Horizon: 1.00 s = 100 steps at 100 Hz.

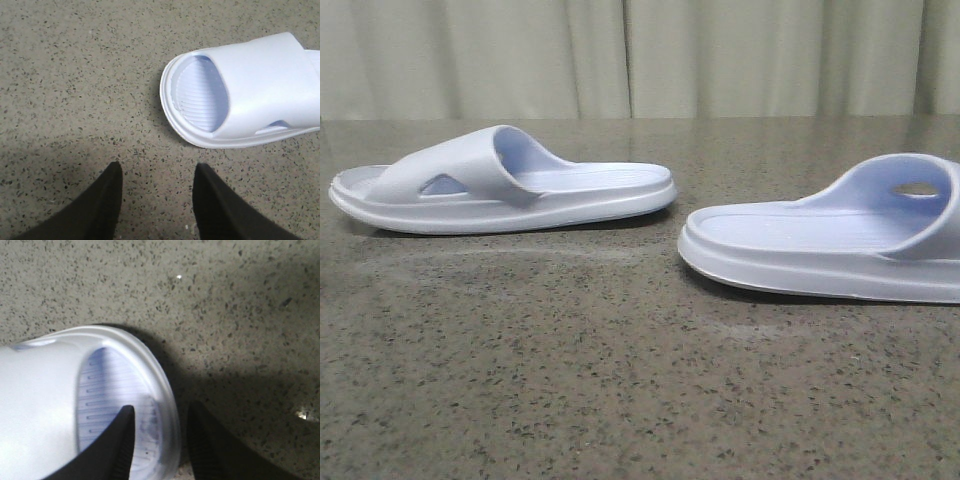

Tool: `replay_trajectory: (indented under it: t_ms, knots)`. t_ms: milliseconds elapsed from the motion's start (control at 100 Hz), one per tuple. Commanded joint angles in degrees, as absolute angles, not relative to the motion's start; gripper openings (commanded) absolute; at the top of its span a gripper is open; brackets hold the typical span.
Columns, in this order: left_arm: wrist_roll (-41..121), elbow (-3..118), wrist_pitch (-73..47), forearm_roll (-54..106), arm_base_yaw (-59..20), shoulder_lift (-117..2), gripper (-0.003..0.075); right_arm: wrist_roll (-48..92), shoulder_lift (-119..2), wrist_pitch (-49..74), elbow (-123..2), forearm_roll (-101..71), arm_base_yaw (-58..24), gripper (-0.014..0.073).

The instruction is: Insert blue slippers together front up

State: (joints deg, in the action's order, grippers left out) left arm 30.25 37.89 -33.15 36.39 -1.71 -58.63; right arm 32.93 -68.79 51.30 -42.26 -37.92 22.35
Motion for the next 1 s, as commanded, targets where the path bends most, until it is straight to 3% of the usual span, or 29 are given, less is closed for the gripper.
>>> replay_trajectory:
  t_ms: [0,480,560,710,990]
  knots:
    - [30.27,39.93,-30.19,38.49,-1.67,-58.12,0.0289,35.0,-68.87,51.37,-44.16,-40.74,23.35,0.0206]
    - [30.3,39.93,-29.19,38.62,-1.67,-58.12,0.0289,40.58,-72.01,56.32,-44.16,-47.72,25.37,0.0195]
    - [30.3,39.93,-29.19,38.64,-1.67,-58.12,0.0289,40.58,-72.01,56.59,-44.16,-47.72,25.37,0.0122]
    - [30.3,39.93,-28.84,39.95,-1.67,-58.12,0.0289,40.58,-72.01,57.12,-44.16,-47.72,25.37,-0.0107]
    - [32.07,41.43,-28.97,44.01,-1.67,-60.83,0.0289,40.58,-72.01,56.89,-44.16,-49.18,25.37,-0.0107]
